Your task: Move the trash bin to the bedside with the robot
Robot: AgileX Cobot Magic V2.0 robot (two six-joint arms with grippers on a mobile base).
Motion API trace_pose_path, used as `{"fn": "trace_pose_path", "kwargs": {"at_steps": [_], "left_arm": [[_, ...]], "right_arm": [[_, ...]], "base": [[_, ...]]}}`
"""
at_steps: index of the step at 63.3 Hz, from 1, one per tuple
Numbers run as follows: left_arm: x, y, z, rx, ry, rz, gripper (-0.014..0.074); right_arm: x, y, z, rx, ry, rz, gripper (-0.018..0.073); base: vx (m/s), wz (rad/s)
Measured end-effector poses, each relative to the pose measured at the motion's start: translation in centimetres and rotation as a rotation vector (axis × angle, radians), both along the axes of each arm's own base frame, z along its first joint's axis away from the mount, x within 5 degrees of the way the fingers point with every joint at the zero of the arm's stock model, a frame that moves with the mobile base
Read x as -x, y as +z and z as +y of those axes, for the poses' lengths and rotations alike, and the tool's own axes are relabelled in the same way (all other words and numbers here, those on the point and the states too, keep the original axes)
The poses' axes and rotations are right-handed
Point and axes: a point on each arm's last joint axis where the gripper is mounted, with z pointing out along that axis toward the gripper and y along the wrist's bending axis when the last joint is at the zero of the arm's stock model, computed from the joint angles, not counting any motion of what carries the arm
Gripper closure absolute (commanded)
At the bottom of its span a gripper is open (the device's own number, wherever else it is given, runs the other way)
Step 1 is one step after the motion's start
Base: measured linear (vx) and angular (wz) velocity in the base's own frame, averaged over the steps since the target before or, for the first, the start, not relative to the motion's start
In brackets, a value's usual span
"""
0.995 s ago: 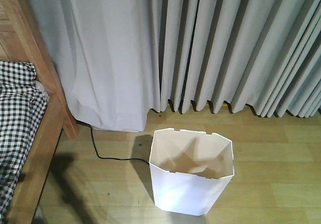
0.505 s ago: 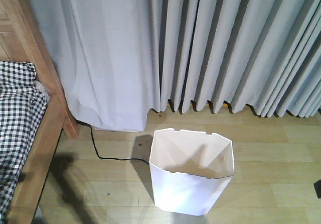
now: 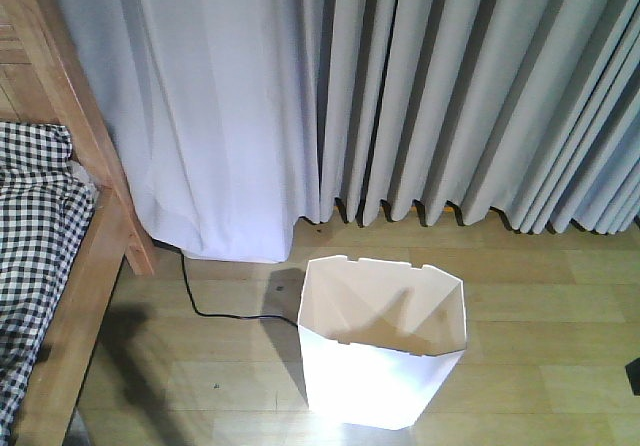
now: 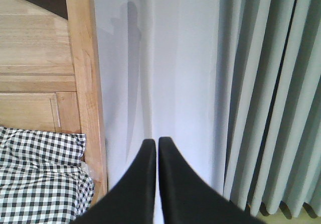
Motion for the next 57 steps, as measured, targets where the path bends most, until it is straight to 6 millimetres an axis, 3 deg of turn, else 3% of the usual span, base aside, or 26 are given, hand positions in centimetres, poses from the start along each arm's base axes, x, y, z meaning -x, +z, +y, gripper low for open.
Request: {"fn": "trace_pose_path", "kwargs": {"at_steps": [12, 57], "left_arm": [[0.00, 0.00, 0.00, 0.000, 0.000, 0.000, 0.0602], [0.00, 0.00, 0.00, 0.000, 0.000, 0.000, 0.0602]], "right_arm": [[-0.01, 0.00, 0.38, 0.082, 0.064, 0.002, 0.0570], [-0.01, 0.00, 0.42, 0.068, 0.072, 0.001, 0.0570]], "base": [[0.00, 0.00], [0.00, 0.00]]}}
